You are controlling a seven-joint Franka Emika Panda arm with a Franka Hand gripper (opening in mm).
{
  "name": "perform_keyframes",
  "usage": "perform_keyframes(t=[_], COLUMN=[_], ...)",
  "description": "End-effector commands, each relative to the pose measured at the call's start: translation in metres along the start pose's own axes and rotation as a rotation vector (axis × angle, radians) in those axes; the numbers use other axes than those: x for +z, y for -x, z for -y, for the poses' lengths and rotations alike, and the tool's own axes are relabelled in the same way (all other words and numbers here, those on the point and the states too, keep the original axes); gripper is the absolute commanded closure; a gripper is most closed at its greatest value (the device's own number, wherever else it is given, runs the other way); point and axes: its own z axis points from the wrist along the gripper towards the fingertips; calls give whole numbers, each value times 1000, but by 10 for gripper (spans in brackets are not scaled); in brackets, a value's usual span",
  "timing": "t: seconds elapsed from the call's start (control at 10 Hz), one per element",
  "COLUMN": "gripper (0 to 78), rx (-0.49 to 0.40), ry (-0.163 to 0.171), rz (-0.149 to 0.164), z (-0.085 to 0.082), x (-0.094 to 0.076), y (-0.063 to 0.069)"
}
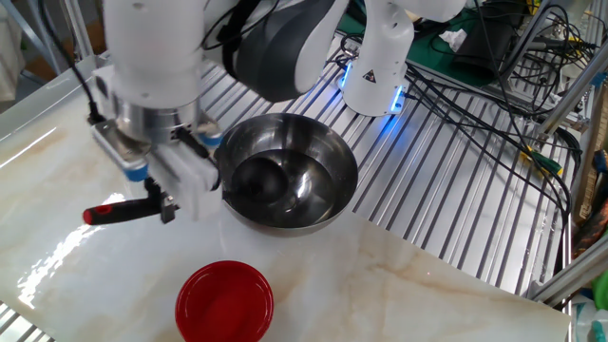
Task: Scoop water with a large spoon from one bowl to another
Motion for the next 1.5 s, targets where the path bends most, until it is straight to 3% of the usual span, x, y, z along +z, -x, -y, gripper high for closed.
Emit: perform_keyframes(t=[0.1, 0.8, 1.5], gripper=[764, 764, 764], rx=[-12, 8, 14], ry=[1, 1, -13], rz=[1, 18, 35], z=[5, 3, 4], x=[4, 18, 40], y=[-16, -53, -72])
